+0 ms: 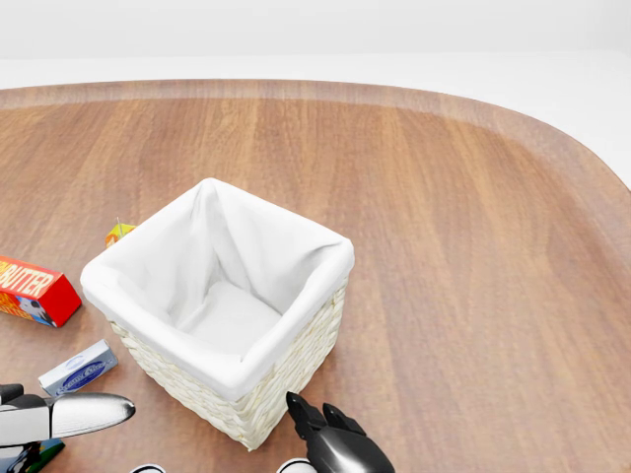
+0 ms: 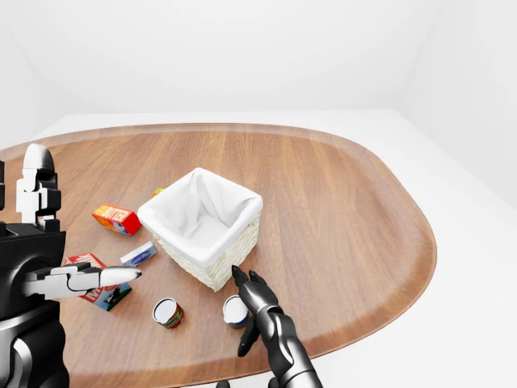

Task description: Pick up the alphabet soup, and put it in the basket.

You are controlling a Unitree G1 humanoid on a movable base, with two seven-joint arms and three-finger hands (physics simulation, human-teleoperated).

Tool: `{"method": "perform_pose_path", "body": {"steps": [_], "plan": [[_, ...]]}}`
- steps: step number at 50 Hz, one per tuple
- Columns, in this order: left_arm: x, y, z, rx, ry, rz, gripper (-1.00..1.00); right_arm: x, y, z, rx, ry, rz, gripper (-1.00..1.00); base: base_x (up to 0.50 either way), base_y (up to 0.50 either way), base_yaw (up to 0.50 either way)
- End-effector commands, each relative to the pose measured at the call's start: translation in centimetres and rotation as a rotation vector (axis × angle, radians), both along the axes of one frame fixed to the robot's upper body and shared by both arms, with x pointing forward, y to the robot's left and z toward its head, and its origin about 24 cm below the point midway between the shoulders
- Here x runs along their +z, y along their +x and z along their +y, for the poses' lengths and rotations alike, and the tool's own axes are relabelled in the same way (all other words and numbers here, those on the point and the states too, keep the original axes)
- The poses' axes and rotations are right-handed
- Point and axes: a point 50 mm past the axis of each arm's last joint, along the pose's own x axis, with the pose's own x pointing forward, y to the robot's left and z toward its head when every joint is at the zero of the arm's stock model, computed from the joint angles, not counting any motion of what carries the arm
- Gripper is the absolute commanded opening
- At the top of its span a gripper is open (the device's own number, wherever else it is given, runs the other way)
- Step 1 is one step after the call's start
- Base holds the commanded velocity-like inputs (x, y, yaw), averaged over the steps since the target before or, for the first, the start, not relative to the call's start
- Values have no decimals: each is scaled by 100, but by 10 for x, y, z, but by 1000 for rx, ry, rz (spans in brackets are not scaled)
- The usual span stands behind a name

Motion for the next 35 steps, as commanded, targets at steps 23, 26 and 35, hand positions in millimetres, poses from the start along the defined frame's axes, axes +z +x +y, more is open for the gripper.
{"method": "perform_pose_path", "body": {"steps": [23,26,35], "plan": [[-3,3,0,-1,1,18,100,-1,-1,8,40,20,3,-100,0,0,0],[-3,3,0,-2,1,16,100,-1,0,8,39,23,3,-100,0,0,0],[-3,4,0,-1,1,20,100,-1,0,8,35,28,6,-100,0,0,0]]}}
